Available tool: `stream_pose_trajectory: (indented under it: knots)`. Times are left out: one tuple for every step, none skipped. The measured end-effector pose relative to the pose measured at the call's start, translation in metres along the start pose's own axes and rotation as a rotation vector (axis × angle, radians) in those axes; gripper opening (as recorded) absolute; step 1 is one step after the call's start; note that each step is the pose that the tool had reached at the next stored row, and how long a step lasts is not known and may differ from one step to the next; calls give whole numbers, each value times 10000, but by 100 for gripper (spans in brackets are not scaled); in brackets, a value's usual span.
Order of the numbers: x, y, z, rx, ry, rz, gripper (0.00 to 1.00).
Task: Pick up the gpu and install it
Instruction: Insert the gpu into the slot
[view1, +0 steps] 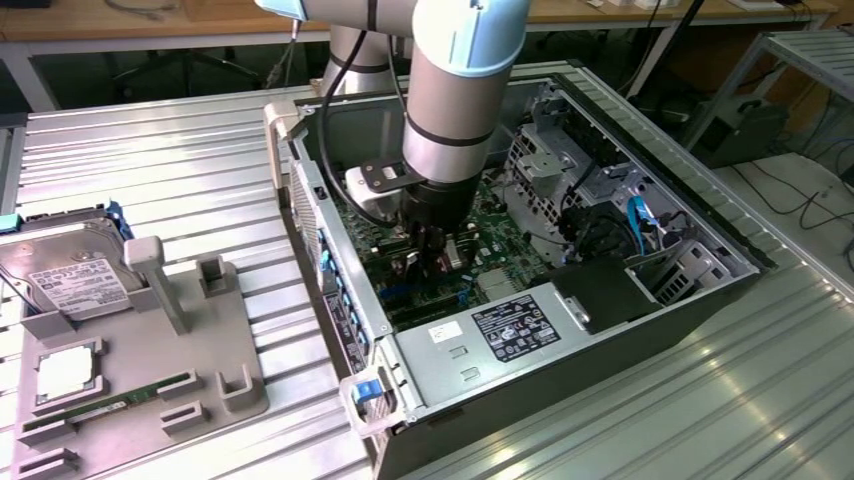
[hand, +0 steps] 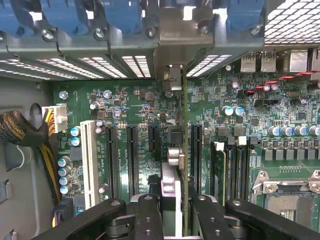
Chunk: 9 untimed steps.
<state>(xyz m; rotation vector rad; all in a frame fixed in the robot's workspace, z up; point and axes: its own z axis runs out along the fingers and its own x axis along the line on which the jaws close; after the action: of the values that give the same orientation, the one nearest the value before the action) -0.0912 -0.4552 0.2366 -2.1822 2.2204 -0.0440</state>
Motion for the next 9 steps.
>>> stream_pose_trajectory:
  knots:
    - [0,0,0,0,0,0,28]
    - [0,2,0,0,-2,0,28]
    - [0,5,-1,-1,-6,0,28]
    - [0,6,0,-2,-9,-1,28]
    - [0,6,0,-8,-12,-1,28]
    - [0,7,1,-17,-12,0,28]
    - [0,8,1,-22,-11,2,28]
    - [0,8,2,-28,-10,2,28]
    - [0,7,2,-38,-10,0,28]
